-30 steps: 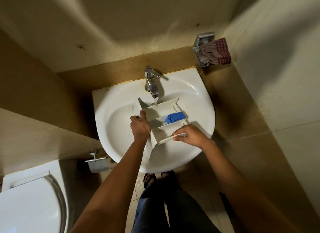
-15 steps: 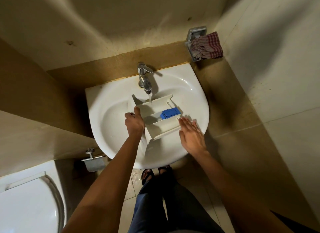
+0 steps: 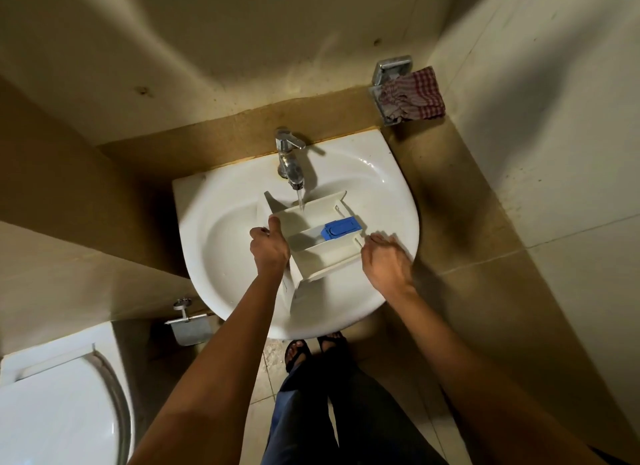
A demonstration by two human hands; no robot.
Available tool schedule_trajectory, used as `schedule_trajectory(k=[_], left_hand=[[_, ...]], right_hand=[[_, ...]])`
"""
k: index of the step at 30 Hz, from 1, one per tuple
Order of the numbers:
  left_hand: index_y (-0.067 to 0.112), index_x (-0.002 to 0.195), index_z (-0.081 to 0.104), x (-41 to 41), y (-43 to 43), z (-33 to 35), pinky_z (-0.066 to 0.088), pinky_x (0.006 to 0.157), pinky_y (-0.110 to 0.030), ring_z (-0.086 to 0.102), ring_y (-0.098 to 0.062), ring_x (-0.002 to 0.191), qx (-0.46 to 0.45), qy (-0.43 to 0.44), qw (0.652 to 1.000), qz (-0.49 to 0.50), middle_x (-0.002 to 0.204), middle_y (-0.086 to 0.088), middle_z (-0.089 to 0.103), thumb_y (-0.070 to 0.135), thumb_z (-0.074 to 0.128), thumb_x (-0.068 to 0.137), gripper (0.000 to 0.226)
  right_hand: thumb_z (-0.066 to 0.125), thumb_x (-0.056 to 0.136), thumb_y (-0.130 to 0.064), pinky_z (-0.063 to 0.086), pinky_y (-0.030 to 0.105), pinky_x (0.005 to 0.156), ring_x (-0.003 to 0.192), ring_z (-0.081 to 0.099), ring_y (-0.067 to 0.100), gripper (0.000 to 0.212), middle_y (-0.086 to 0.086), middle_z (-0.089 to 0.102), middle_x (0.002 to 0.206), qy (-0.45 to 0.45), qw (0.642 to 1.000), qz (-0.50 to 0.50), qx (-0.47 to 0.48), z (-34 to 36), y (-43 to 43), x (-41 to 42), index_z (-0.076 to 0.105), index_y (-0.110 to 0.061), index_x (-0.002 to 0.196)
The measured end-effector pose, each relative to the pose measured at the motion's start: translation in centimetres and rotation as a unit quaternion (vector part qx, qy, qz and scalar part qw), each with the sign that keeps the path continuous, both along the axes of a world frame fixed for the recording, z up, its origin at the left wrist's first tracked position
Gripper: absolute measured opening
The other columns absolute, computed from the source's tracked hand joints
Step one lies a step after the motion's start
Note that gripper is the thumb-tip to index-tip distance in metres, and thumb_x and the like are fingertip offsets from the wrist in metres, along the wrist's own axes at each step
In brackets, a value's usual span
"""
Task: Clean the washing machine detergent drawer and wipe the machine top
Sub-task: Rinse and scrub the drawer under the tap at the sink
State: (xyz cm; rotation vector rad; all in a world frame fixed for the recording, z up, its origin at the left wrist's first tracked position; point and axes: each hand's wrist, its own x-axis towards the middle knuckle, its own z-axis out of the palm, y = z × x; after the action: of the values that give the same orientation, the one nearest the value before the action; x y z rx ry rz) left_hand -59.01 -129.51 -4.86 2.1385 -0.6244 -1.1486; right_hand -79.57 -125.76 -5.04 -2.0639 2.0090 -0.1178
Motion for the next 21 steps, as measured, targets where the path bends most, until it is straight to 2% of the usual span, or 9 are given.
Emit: schedule_trajectory(k=[3,5,7,9,13,15,18,19,21], left_hand=[[0.000,0.121,0.047,0.0,0.0,0.0,0.039,0.091,-0.036,0.053,-0.038,0.111,-0.005,0.000,1.000,0.004,0.123,-0.022,0.056,0.050,0.038,0.100,0.055],[-0.001,0.122,0.047,0.0,0.1,0.2,0.039,0.092,-0.036,0.052,-0.038,0.112,-0.007,0.000,1.000,0.002,0.124,-0.022,0.056,0.050,0.038,0.100,0.056],[-0.001,0.123,0.046,0.1,0.2,0.3,0.039,0.092,-0.036,0.052,-0.038,0.113,-0.009,0.003,1.000,0.000,0.125,-0.022,0.055,0.049,0.038,0.100,0.056],[-0.001,0.122,0.046,0.1,0.2,0.2,0.039,0.091,-0.036,0.052,-0.037,0.112,-0.010,0.004,1.000,-0.001,0.125,-0.022,0.055,0.050,0.038,0.099,0.056],[0.001,0.118,0.047,0.2,0.2,0.2,0.042,0.094,-0.039,0.054,-0.037,0.109,-0.002,0.011,1.000,0.003,0.121,-0.021,0.057,0.053,0.038,0.098,0.056],[0.001,0.116,0.047,0.1,0.2,0.2,0.042,0.093,-0.039,0.054,-0.037,0.108,-0.005,0.013,1.000,0.003,0.120,-0.020,0.057,0.052,0.038,0.098,0.055],[0.001,0.115,0.047,0.1,0.2,0.1,0.043,0.093,-0.039,0.054,-0.037,0.107,-0.007,0.014,1.000,0.008,0.119,-0.020,0.058,0.052,0.039,0.098,0.054],[0.001,0.115,0.047,0.1,0.2,0.1,0.043,0.093,-0.039,0.054,-0.037,0.107,-0.006,0.015,1.000,0.008,0.119,-0.020,0.058,0.052,0.039,0.098,0.054],[0.002,0.116,0.047,0.1,0.2,0.2,0.041,0.091,-0.038,0.054,-0.037,0.107,-0.005,0.016,1.000,0.007,0.118,-0.019,0.057,0.052,0.039,0.098,0.054]], right_hand=[[0.023,0.100,-0.014,0.027,0.030,0.112,0.134,0.042,0.027,0.046,0.020,0.045,0.143,-0.059,0.993,0.065,0.073,0.9,-1.1,5.1,0.047,0.002,0.136],[0.036,0.097,-0.007,0.020,0.028,0.115,0.136,0.038,0.026,0.044,0.018,0.041,0.146,-0.151,0.967,0.166,0.117,1.0,-0.7,8.2,0.041,0.000,0.141],[0.042,0.093,-0.004,0.011,0.026,0.118,0.136,0.039,0.024,0.047,0.015,0.044,0.145,-0.138,0.951,0.257,0.100,0.1,-0.1,8.8,0.042,-0.001,0.140],[0.034,0.099,-0.014,0.005,0.022,0.116,0.139,0.034,0.019,0.042,0.013,0.043,0.146,-0.130,0.955,0.256,0.077,-0.5,-0.1,7.8,0.046,-0.001,0.138],[0.007,0.091,-0.037,0.016,0.028,0.119,0.140,0.034,0.014,0.068,0.004,0.042,0.147,-0.110,0.963,0.238,0.061,-1.6,-1.6,4.9,0.047,-0.009,0.139],[0.009,0.092,-0.037,0.020,0.027,0.117,0.139,0.035,0.012,0.065,0.001,0.043,0.146,-0.093,0.974,0.193,0.072,-1.8,-2.3,3.4,0.047,-0.013,0.140],[0.033,0.100,-0.029,0.047,0.030,0.086,0.110,0.062,0.023,0.041,0.006,0.069,0.115,-0.072,0.992,0.095,0.048,-1.0,-3.5,3.5,0.069,-0.011,0.109],[0.041,0.099,-0.027,0.047,0.029,0.071,0.091,0.066,0.026,0.034,0.009,0.072,0.094,-0.102,0.993,0.056,0.034,-0.6,-4.1,4.5,0.070,-0.010,0.090],[0.054,0.093,-0.020,0.047,0.028,0.067,0.075,0.064,0.021,0.023,0.008,0.071,0.080,-0.274,0.960,-0.045,0.032,-0.1,-5.7,7.1,0.070,-0.008,0.082]])
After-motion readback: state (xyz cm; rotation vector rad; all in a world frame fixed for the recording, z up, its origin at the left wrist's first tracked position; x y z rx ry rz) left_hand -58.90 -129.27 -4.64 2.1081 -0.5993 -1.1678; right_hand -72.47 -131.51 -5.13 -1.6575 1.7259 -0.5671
